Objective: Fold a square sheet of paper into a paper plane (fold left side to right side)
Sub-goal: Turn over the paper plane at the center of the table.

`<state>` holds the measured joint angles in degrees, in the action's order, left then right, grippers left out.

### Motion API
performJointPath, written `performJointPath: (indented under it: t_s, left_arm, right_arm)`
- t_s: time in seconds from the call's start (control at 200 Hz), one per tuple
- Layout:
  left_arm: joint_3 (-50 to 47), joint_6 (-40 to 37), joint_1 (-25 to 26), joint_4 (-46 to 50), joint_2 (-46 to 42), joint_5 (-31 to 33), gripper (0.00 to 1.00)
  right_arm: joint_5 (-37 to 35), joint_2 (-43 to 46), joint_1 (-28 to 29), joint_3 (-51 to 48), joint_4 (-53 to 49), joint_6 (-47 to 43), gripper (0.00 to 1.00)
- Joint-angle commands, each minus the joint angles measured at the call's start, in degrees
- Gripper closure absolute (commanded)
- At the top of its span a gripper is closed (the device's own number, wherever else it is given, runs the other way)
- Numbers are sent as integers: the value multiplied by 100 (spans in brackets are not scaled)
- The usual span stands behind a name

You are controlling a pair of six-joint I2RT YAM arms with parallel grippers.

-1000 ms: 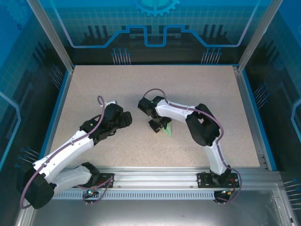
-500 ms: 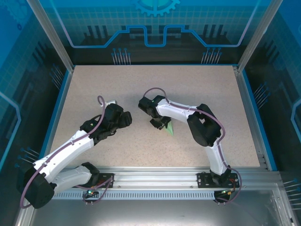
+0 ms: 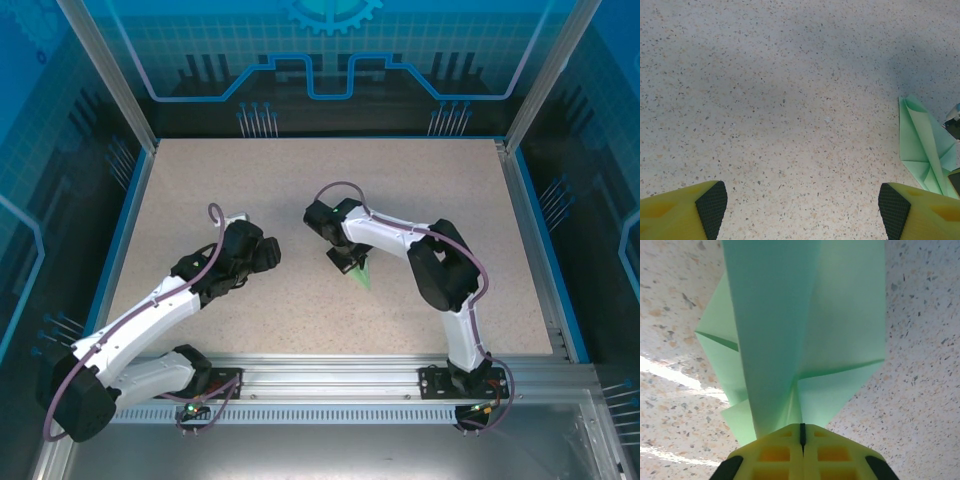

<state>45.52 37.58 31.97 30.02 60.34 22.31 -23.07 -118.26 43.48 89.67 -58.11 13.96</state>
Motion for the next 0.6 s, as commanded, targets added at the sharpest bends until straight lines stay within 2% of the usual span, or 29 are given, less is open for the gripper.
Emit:
performJointPath:
  t_s: [0.0, 0.395, 0.595]
  left_arm:
    - [5, 45, -38, 136, 23, 123, 17]
    - [51, 23, -41, 118, 88, 138, 17]
    - [56, 3, -42, 125, 105, 134, 16]
  right_arm:
    - [251, 262, -120, -104, 56, 37, 100]
    - [1856, 1034, -628, 331, -83, 500, 100]
    - [2742, 1290, -1126, -61, 390, 899, 100]
